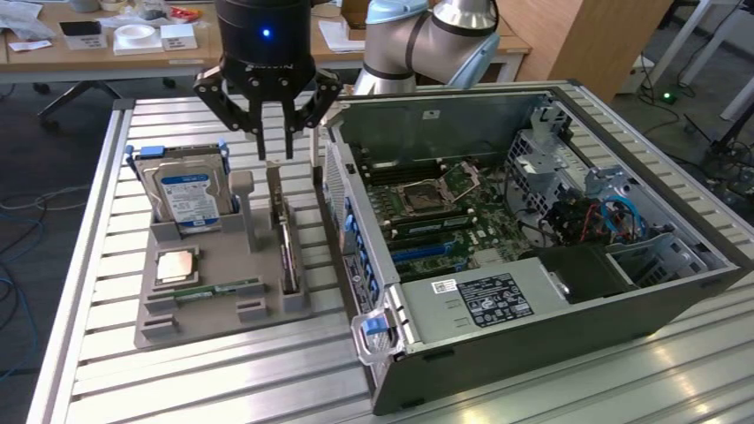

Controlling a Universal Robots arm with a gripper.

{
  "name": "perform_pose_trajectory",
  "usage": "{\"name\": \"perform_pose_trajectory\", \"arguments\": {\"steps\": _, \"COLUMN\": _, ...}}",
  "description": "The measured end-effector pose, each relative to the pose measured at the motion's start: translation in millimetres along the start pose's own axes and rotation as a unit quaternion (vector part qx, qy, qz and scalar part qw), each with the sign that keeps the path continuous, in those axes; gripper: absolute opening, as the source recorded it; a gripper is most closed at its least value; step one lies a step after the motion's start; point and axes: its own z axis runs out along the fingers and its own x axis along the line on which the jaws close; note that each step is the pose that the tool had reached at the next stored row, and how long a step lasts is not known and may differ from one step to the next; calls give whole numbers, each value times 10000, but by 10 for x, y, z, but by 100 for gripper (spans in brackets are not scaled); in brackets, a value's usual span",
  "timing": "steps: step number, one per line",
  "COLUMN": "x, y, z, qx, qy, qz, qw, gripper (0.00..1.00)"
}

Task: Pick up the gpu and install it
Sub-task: 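Pick up the gpu and move the gpu toward the slot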

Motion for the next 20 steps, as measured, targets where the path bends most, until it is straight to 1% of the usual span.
{"name": "perform_pose_trajectory", "arguments": {"steps": 16, "x": -4, "y": -17, "z": 283, "qx": 1, "qy": 1, "qz": 0, "qw": 10000, "gripper": 36}}
{"name": "perform_pose_trajectory", "arguments": {"steps": 18, "x": -5, "y": -18, "z": 308, "qx": 1, "qy": 1, "qz": 0, "qw": 10000, "gripper": 36}}
{"name": "perform_pose_trajectory", "arguments": {"steps": 20, "x": -5, "y": -19, "z": 314, "qx": 2, "qy": 2, "qz": 0, "qw": 10000, "gripper": 36}}
